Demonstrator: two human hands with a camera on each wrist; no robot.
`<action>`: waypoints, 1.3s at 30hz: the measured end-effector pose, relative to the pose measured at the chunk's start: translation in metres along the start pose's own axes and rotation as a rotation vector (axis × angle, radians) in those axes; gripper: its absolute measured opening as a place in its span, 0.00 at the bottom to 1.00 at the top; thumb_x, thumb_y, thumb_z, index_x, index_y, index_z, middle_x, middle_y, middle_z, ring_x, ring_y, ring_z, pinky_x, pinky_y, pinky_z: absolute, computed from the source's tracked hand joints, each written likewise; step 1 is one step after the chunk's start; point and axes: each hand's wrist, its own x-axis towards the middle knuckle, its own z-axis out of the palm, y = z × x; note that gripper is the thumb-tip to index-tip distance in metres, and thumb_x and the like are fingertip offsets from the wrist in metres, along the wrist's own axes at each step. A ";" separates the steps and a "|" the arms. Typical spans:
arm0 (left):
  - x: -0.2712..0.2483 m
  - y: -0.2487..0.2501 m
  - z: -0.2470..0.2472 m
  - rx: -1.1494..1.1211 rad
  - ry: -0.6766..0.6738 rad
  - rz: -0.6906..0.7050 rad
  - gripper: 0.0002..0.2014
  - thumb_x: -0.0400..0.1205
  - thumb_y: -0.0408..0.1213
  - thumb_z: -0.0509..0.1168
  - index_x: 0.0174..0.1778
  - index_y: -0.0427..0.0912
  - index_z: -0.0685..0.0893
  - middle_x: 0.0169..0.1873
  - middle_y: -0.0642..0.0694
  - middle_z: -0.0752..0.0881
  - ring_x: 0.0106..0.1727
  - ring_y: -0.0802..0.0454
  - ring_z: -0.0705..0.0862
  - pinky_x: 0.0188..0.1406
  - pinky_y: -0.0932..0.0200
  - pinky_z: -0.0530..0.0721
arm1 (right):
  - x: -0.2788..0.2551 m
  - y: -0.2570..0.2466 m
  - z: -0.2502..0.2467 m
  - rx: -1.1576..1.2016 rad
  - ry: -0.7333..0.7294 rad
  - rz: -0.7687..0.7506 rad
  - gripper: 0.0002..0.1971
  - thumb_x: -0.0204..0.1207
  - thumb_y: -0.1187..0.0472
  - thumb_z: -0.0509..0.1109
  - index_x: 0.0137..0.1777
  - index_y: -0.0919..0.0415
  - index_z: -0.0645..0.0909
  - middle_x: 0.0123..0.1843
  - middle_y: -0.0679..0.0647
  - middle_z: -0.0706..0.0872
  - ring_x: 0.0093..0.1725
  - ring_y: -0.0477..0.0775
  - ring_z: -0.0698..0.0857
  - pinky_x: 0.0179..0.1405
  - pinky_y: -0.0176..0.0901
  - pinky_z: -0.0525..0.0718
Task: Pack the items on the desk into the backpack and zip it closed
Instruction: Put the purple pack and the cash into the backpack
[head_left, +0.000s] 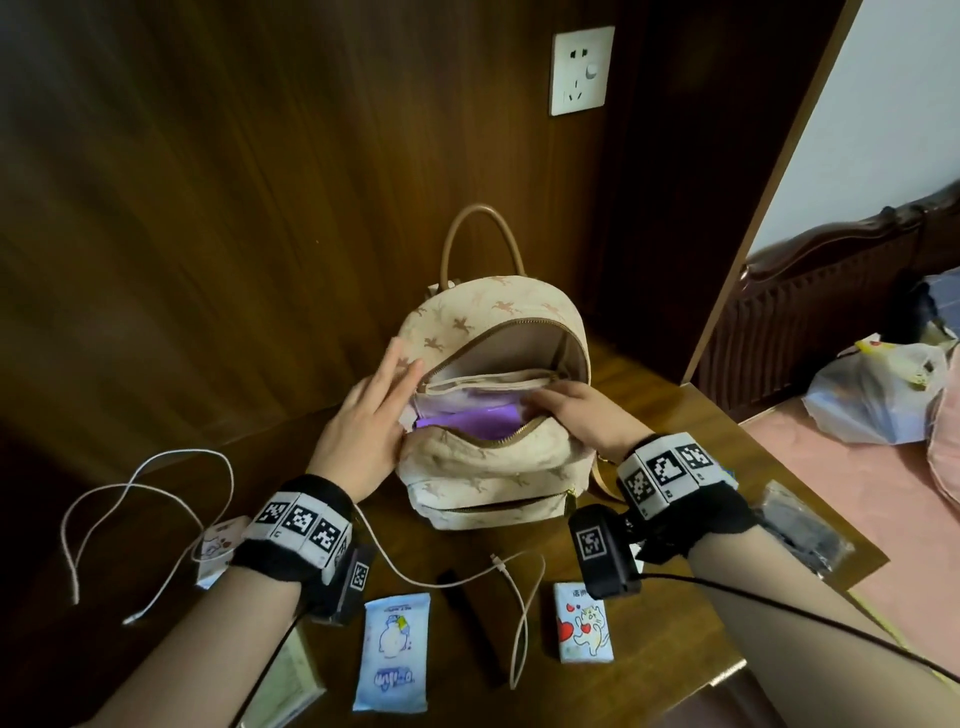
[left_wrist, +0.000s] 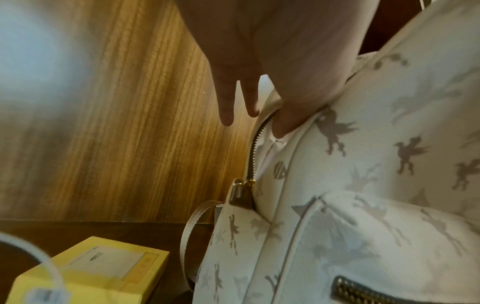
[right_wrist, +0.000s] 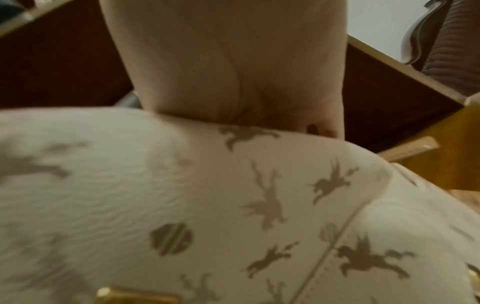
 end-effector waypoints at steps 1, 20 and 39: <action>-0.006 -0.002 0.000 -0.023 -0.011 -0.054 0.41 0.82 0.31 0.63 0.84 0.54 0.46 0.82 0.57 0.33 0.81 0.44 0.59 0.70 0.49 0.74 | -0.003 -0.004 -0.001 0.026 0.006 -0.035 0.21 0.80 0.43 0.59 0.64 0.54 0.81 0.61 0.52 0.85 0.61 0.53 0.81 0.71 0.47 0.73; -0.136 -0.063 0.044 -0.113 -0.420 -0.917 0.28 0.83 0.53 0.62 0.78 0.46 0.69 0.79 0.41 0.63 0.77 0.39 0.66 0.73 0.43 0.71 | -0.045 -0.082 0.043 -0.345 0.034 -0.595 0.11 0.79 0.48 0.63 0.57 0.47 0.83 0.51 0.45 0.86 0.50 0.46 0.83 0.52 0.47 0.83; -0.157 -0.061 0.049 -0.211 -0.296 -1.168 0.34 0.79 0.51 0.66 0.78 0.40 0.66 0.74 0.38 0.68 0.72 0.34 0.70 0.65 0.43 0.74 | -0.042 -0.079 0.044 -0.389 0.150 -0.604 0.10 0.78 0.49 0.66 0.56 0.46 0.83 0.42 0.38 0.83 0.43 0.40 0.80 0.38 0.35 0.75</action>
